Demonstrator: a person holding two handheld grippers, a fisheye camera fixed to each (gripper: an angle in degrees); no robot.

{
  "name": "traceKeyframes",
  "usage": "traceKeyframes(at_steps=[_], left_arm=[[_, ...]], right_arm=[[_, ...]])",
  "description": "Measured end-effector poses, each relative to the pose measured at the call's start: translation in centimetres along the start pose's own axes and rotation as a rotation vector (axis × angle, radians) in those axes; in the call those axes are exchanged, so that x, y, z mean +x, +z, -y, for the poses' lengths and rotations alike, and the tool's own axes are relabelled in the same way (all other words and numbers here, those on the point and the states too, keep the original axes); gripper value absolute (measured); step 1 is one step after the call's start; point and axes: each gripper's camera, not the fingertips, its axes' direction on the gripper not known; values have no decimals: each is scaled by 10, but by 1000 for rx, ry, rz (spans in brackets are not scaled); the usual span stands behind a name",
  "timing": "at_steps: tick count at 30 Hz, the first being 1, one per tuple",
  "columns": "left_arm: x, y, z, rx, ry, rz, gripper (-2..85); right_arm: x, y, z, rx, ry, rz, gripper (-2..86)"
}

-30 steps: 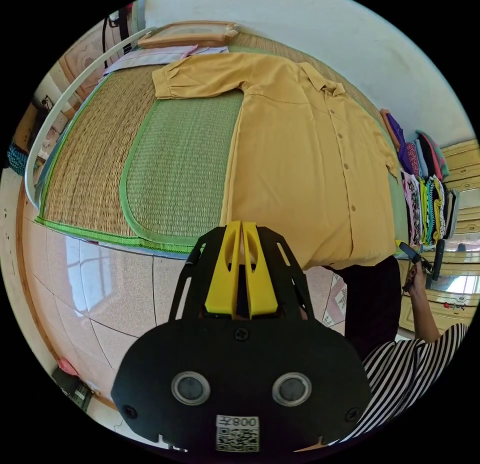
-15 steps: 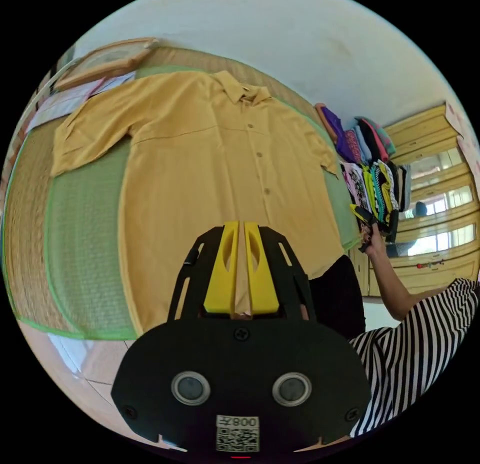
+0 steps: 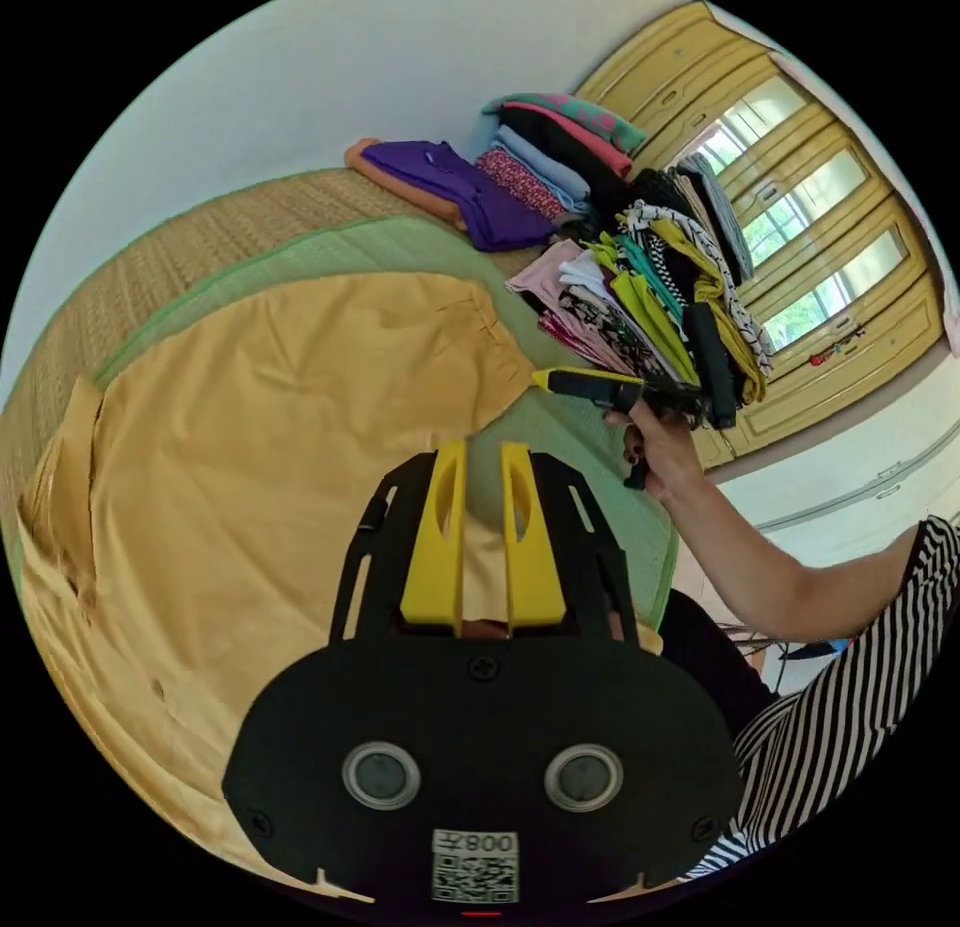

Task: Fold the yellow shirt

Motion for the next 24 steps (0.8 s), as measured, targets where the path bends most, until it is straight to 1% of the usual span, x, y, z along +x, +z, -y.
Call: traceKeyframes(at_steps=[4,5,7,8,10,13,15,16,19,22,24], left_arm=[[38,44,111,-24,63,29,75],[43,51,125,-32,69,33,77],[60,74,177,-56,90,70,81],[65,79,188,-62,95,81,82],[82,101,229,-98,128,155,86],[92,130,265,-162,148,252,86],[91,149,278,-225,141,298,79],[93,151,282,-206,142,335,70],[94,153,292,-204,152,341,30],[86,145,297,-180,140,339,16],[76,132,298,-141,117,300,12]], right_arm=[[0,9,-12,37,12,1,66],[1,12,-14,41,20,-1,59],[3,16,-18,56,24,11,50],[5,18,-21,66,34,17,45],[8,22,-24,74,52,39,39],[9,28,-25,76,52,54,27],[8,36,-25,58,31,106,19],[7,38,-26,60,29,105,15],[10,44,-25,63,42,127,8],[15,49,-24,71,57,164,4],[16,49,-25,95,61,182,2]])
